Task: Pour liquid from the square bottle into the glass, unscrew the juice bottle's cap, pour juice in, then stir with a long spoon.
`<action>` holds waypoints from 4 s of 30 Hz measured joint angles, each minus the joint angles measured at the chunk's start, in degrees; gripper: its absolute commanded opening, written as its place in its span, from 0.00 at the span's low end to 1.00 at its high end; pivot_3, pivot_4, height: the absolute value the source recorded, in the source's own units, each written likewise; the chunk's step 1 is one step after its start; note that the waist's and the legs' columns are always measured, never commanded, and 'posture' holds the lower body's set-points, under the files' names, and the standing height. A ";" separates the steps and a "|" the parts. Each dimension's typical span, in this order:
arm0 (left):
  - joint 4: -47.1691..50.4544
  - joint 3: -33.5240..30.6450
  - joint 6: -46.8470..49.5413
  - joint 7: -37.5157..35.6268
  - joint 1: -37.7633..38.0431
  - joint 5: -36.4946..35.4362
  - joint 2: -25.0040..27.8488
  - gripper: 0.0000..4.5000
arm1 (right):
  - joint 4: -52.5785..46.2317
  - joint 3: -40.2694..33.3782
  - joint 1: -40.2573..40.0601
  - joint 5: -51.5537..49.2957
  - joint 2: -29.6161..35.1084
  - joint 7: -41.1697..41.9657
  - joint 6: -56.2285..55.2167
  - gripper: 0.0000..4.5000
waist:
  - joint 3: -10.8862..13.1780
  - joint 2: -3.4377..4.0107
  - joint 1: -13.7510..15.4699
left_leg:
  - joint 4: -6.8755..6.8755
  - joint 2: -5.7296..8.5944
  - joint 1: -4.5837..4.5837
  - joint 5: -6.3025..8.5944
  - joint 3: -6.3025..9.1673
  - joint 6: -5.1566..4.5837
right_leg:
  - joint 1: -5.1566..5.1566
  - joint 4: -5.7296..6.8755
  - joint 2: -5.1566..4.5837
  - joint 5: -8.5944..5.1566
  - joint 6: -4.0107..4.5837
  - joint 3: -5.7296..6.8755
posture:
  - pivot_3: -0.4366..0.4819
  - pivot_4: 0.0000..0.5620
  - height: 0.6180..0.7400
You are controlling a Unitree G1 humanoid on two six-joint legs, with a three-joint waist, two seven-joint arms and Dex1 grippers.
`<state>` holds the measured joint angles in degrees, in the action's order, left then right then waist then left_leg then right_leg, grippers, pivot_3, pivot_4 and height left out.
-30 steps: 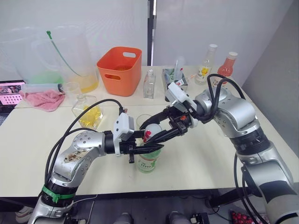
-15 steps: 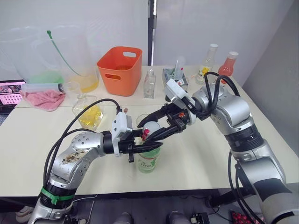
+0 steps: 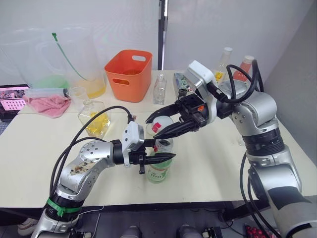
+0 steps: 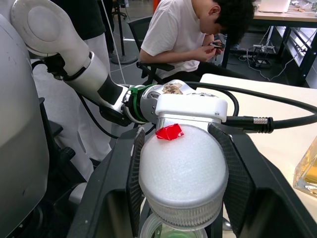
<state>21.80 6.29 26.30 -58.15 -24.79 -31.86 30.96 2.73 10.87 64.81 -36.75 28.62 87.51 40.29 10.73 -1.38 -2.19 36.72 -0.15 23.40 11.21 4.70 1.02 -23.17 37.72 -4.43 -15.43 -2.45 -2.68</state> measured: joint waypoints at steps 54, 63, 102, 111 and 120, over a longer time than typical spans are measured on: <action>-4.47 -0.45 -2.44 -2.68 -1.55 -0.71 0.27 0.30 | 25.25 -20.72 -31.98 23.94 2.42 -54.02 -21.46 0.79 | -0.01 0.01 0.00 | 0.00 0.00 -0.02 -0.01 -0.18 0.00 | 0.03 -0.07 0.03 0.00 -0.01 -0.21 | 0.48 0.27 1.00; -3.95 -0.46 -2.06 -2.52 -1.56 -0.82 0.60 0.30 | 18.36 -20.95 -30.96 19.72 2.92 -50.12 -17.10 0.99 | 0.01 0.03 -0.10 | 0.01 0.00 -0.01 -0.01 -0.17 0.00 | 0.01 -0.04 0.03 0.00 -0.01 -0.22 | 0.48 0.27 1.00; -16.02 -14.56 -2.18 7.23 -9.08 4.31 19.07 0.30 | -17.36 -14.24 -31.35 -3.02 14.45 -24.76 2.88 0.99 | 0.21 -0.02 1.58 | 0.04 0.02 0.30 0.04 -0.13 -0.07 | -0.15 -0.16 0.01 -0.01 -0.04 -0.12 | 0.48 0.27 1.00; -32.10 -5.32 -18.73 5.98 -15.87 17.11 11.47 0.30 | -21.29 -15.35 -36.83 -2.74 11.40 -34.40 3.74 0.99 | 0.21 -0.04 0.97 | 0.07 0.03 0.46 0.04 -0.14 -0.07 | -0.44 0.04 0.01 0.00 -0.03 -0.15 | 0.48 0.27 1.00; -48.59 -0.96 -39.10 8.23 -24.69 28.22 4.30 0.30 | -26.62 -17.38 -40.78 -4.72 9.97 -41.06 5.23 0.99 | 0.20 -0.06 1.46 | 0.17 0.12 0.53 0.04 -0.13 -0.07 | -0.48 0.17 -0.05 0.01 -0.05 -0.14 | 0.48 0.27 1.00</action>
<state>-26.79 5.33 -12.80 -49.92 -49.48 -3.64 35.27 -23.88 -6.51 24.03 -41.48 38.59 46.45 45.52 10.92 -1.44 -0.73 36.89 -0.03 23.93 11.25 4.57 0.95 -23.65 37.89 -4.48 -15.42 -2.51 -2.82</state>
